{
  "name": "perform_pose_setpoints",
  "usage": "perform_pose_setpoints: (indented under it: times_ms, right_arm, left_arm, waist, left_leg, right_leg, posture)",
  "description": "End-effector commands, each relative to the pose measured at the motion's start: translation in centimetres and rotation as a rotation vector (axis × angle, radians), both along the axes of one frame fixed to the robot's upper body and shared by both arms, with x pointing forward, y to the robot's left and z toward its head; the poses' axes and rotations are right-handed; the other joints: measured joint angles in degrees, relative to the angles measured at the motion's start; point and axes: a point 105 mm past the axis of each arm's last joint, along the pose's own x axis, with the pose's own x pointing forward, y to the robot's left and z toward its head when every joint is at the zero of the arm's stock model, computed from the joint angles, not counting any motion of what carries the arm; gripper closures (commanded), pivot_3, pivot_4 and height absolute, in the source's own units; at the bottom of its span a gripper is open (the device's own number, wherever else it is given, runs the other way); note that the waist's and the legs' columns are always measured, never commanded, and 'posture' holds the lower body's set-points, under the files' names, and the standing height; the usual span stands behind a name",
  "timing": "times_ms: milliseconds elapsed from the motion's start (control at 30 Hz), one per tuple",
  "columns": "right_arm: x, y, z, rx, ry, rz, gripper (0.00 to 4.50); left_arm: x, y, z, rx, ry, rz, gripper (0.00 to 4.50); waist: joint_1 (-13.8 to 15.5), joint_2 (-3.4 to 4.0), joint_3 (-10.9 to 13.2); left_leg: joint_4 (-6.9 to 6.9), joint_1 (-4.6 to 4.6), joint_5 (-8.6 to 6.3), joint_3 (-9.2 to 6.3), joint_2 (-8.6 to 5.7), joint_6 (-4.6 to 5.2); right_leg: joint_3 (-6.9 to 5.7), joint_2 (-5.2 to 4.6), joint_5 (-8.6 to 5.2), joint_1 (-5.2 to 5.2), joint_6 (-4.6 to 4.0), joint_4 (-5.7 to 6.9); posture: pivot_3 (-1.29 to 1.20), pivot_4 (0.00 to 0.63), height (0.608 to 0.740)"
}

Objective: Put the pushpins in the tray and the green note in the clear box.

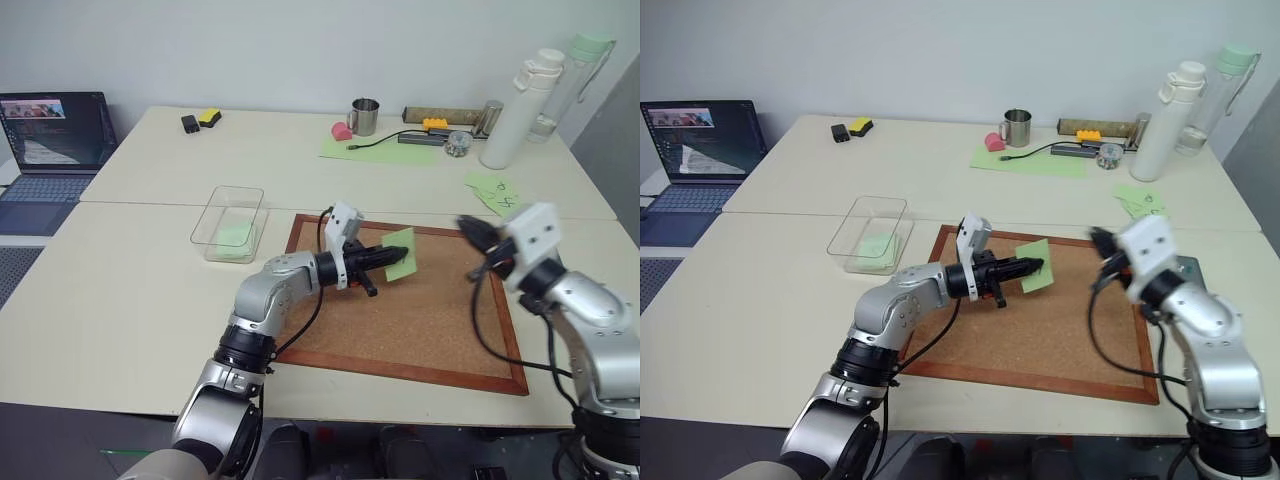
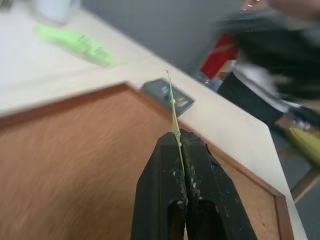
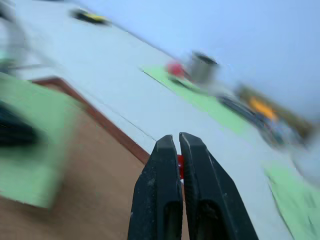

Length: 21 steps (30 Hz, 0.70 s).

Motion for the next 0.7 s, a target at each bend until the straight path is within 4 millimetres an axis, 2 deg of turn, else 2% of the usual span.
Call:
perform_pose_setpoints:
  times_ms: [33, 167, 233, 467, 633, 700]
  right_arm:
    - [0.2, -5.7, -1.5, 0.13, 0.096, -0.22, 4.5]
    - [1.0, -9.2, -3.1, 0.192, 0.165, -0.33, 4.5]
    - [1.5, -10.0, -3.5, 0.224, 0.186, -0.346, 4.5]
    - [3.1, -10.3, -4.8, 0.341, 0.24, -0.329, 4.5]
    - [3.9, -11.4, -5.6, 0.37, 0.252, -0.36, 4.5]
    - [4.1, -11.6, -5.6, 0.375, 0.249, -0.365, 4.0]
  left_arm:
    - [-2.3, -2.0, 0.9, 0.09, -0.283, -0.132, 4.49]
    - [-2.6, -2.9, 1.0, 0.106, -0.376, -0.155, 4.49]
    - [-2.4, -3.0, 0.9, 0.112, -0.391, -0.148, 4.49]
    - [-1.9, -2.9, 0.6, 0.113, -0.358, -0.127, 4.49]
    - [-2.1, -2.5, 0.7, 0.103, -0.328, -0.12, 4.49]
    - [-2.1, -2.4, 0.6, 0.108, -0.322, -0.116, 4.5]
  waist:
    - [0.05, 0.05, -0.02]
    - [-0.41, 0.13, -0.02]
    - [-0.74, 0.18, -0.03]
    - [-0.89, 0.24, -0.05]
    - [-0.83, 0.24, -0.05]
    - [-0.83, 0.25, -0.04]
  left_leg:
    - [-0.01, 0.03, -0.02, 0.02, 0.0, 0.04]
    - [-0.04, 0.07, -0.1, 0.13, -0.07, 0.18]
    - [-0.04, 0.07, -0.1, 0.14, -0.07, 0.18]
    - [-0.08, 0.07, -0.1, 0.13, -0.06, 0.18]
    - [-0.05, 0.06, -0.1, 0.13, -0.04, 0.19]
    - [-0.05, 0.06, -0.1, 0.12, -0.02, 0.19]
  right_leg:
    - [0.03, 0.0, 0.0, 0.0, 0.0, 0.0]
    - [0.17, 0.12, 0.0, -0.01, 0.0, 0.01]
    - [0.19, 0.12, 0.0, -0.02, 0.0, 0.01]
    - [0.18, 0.25, 0.0, -0.03, 0.0, 0.0]
    - [0.19, 0.16, 0.01, -0.01, 0.0, -0.01]
    - [0.18, 0.16, 0.01, -0.01, 0.0, -0.01]
  posture:
    - [0.0, 0.15, 0.74]
    - [0.0, 0.15, 0.74]
    - [0.0, 0.15, 0.74]
    - [0.0, 0.15, 0.74]
    - [0.0, 0.15, 0.74]
    - [0.0, 0.15, 0.74]
